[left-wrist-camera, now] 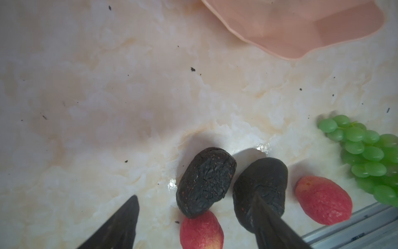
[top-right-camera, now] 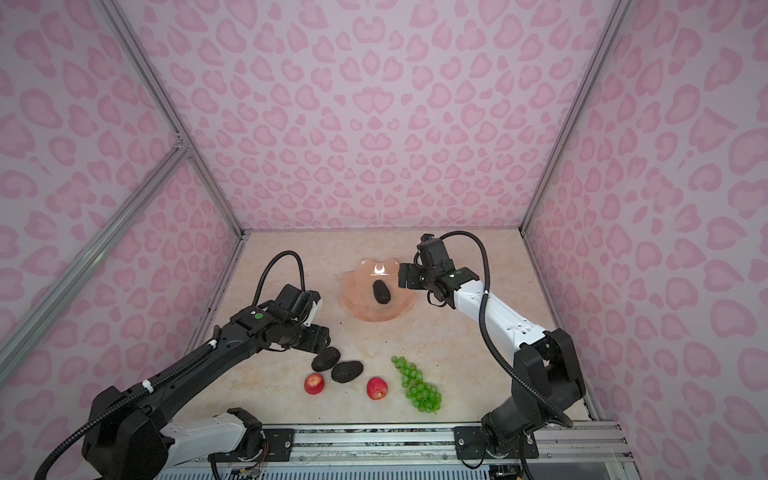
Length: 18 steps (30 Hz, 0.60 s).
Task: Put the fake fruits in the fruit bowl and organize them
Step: 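Grasp the nearer dark avocado with the left gripper while the right gripper withdraws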
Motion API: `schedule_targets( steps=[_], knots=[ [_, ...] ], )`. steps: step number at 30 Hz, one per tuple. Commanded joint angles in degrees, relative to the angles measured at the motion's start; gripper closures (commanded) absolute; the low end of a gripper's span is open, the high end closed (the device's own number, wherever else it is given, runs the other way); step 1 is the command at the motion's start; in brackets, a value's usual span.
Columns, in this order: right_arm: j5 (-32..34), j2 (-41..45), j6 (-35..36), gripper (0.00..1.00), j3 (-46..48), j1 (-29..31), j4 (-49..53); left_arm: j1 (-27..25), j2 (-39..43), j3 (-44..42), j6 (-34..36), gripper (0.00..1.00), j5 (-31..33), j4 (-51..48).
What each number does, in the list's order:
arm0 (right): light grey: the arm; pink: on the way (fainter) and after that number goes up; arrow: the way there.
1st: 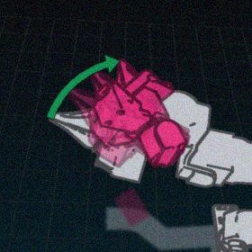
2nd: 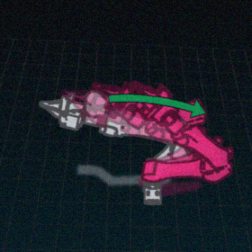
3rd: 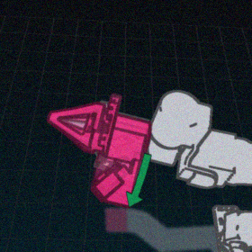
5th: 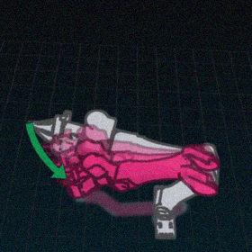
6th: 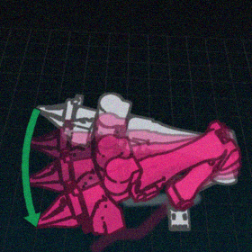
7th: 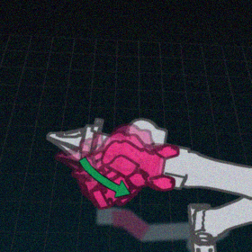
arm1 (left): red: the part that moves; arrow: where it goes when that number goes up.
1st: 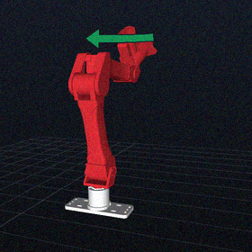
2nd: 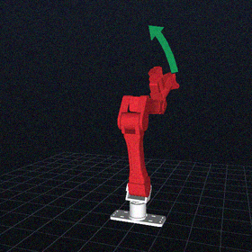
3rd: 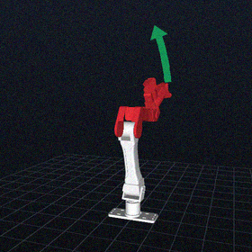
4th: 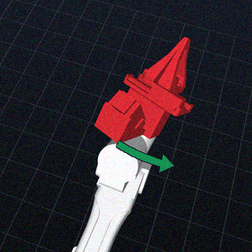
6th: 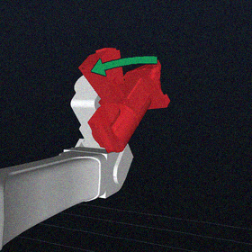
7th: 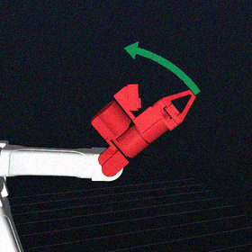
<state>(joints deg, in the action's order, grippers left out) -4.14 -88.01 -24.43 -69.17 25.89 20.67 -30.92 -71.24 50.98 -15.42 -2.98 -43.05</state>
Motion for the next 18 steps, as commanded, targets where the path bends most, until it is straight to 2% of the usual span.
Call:
schedule_targets(
  steps=[1,14,18],
  knots=[
    [0.0,1.4,0.0,0.02,1.2,-0.3,-3.2,-0.8,-2.0,-0.8,-2.1,0.19,0.0,1.2],
    [1.1,4.8,0.3,0.02,2.2,-2.6,-1.8,-1.6,-9.7,-4.2,-3.8,0.25,-1.8,7.3],
    [0.9,5.6,-0.1,0.02,3.2,-3.6,-2.3,-1.6,-11.6,-5.2,-4.0,0.31,-1.2,8.2]
  ],
)
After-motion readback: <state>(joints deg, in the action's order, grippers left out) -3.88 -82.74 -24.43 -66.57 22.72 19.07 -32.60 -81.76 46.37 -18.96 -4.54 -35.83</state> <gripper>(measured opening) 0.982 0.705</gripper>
